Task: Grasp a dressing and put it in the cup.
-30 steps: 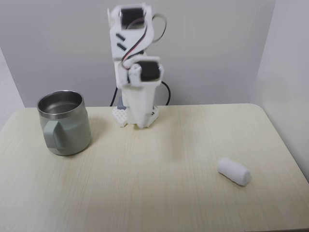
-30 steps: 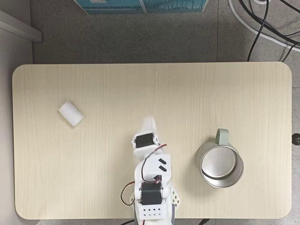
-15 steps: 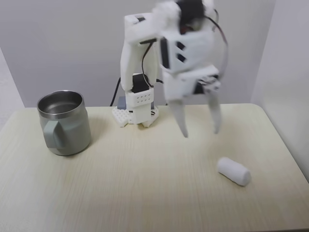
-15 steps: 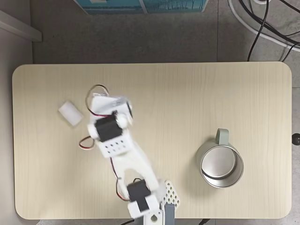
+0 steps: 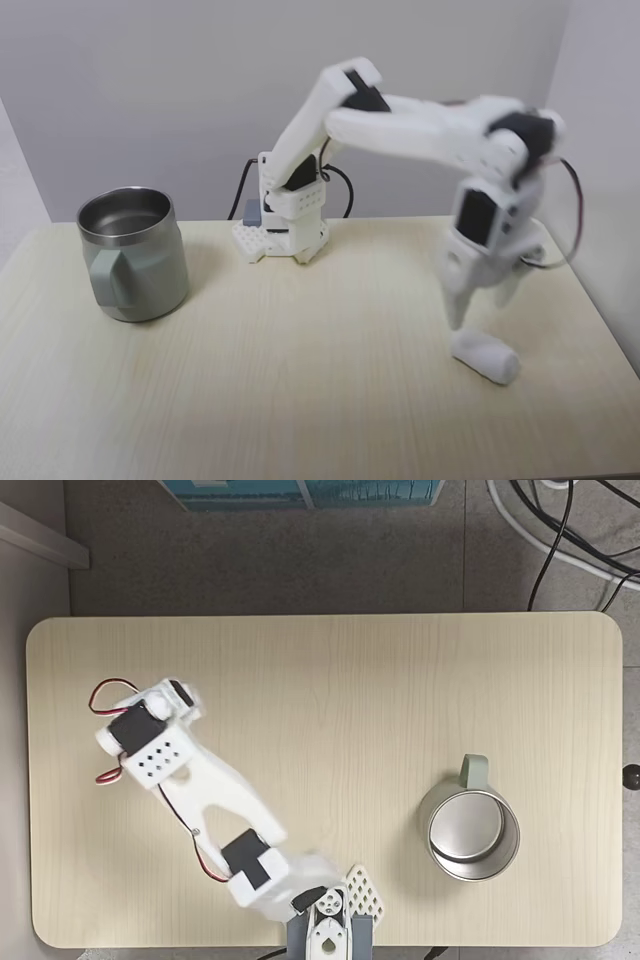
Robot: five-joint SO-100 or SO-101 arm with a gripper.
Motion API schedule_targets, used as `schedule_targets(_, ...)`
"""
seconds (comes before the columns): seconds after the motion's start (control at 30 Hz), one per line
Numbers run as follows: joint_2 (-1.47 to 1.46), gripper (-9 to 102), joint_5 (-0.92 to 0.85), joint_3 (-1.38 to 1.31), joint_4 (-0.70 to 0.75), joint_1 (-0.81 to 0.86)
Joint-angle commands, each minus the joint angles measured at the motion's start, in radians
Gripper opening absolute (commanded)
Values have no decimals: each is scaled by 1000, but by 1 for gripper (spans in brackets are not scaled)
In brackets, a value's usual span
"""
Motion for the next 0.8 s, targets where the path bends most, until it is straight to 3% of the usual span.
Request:
schedule_targets(0.0,54,24,15,97,40,-11)
schedule_targets(0.63,322,24,54,296,40,-15)
schedule_targets(0.77,333,18,67,324,40,-21)
